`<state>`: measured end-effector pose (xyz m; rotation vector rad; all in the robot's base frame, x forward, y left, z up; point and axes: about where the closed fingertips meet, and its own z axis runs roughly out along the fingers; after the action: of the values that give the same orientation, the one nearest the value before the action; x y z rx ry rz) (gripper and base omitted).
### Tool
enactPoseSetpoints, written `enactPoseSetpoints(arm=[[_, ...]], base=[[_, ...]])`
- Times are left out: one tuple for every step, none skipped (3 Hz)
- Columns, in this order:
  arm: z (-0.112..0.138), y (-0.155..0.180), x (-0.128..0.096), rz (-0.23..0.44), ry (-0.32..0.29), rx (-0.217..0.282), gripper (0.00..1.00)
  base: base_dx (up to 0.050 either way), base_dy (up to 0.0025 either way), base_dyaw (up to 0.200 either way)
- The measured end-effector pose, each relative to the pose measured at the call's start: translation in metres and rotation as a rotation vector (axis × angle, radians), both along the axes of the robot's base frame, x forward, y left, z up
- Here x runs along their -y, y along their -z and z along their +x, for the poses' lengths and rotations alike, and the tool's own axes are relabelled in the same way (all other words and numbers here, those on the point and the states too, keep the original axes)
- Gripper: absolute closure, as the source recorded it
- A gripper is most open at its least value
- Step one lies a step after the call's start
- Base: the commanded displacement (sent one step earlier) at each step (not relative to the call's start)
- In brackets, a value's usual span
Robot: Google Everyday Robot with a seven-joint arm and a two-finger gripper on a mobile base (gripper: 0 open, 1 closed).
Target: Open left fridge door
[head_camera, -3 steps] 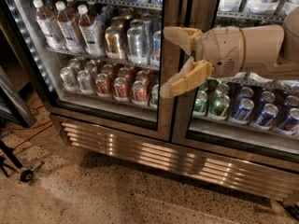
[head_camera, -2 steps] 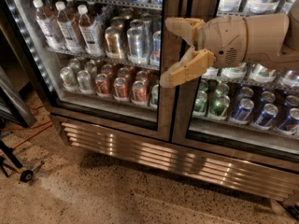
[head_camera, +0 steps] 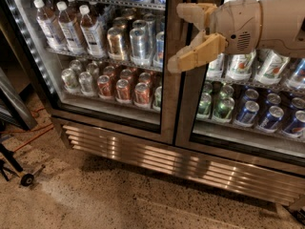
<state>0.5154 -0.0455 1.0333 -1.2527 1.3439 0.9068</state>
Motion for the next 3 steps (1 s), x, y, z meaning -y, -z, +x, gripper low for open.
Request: enactPoseSetpoints(arm=[[0.002, 0.006, 0.016, 0.027, 0.037, -0.008, 0.00], [0.003, 0.011, 0.033, 0.052, 0.080, -0.014, 0.00], [0.005, 0.015, 0.015, 0.028, 0.058, -0.021, 0.00]], base=[[0.000, 0.00000, 0.000], [0.000, 0.00000, 0.000], [0.000, 0.00000, 0.000]])
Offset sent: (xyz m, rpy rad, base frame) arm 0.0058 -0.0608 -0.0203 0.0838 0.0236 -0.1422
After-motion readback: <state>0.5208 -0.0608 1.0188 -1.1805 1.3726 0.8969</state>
